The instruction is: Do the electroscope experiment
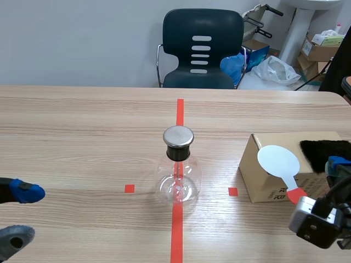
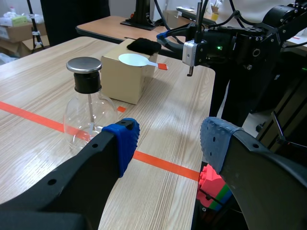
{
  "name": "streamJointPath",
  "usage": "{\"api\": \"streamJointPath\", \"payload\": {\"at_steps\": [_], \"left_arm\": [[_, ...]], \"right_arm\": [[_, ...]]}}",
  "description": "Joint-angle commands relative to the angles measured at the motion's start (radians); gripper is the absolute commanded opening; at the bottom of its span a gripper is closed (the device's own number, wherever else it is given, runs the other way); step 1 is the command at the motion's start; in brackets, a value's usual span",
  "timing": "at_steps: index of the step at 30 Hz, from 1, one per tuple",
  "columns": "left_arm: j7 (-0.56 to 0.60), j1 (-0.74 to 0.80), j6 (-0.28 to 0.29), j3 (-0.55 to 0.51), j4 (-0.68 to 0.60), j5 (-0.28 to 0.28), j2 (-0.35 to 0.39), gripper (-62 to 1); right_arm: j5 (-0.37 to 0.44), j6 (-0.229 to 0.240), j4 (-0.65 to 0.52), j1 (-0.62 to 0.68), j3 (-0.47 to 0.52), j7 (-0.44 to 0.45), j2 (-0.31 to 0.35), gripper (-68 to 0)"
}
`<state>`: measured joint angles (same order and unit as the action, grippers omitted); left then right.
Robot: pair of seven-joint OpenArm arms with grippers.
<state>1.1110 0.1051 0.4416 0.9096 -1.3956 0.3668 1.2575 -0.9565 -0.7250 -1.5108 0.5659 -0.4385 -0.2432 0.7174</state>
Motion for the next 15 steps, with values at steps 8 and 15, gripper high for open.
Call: {"api": "streamJointPath", "payload": {"at_steps": [8,15], "left_arm": [[0.016,-0.003,0.019,-0.003,-0.005,-0.016,0.001,-29.4],[0.015,-0.003,0.019,-0.003,-0.005,-0.016,0.001,-29.4]], "right_arm": [[0.083,-0.058,0.018,-0.003,0.034,0.191,0.011,-66.5],[0.083,-0.058,0.018,-0.003,0.035,0.188,0.011,-66.5]]}}
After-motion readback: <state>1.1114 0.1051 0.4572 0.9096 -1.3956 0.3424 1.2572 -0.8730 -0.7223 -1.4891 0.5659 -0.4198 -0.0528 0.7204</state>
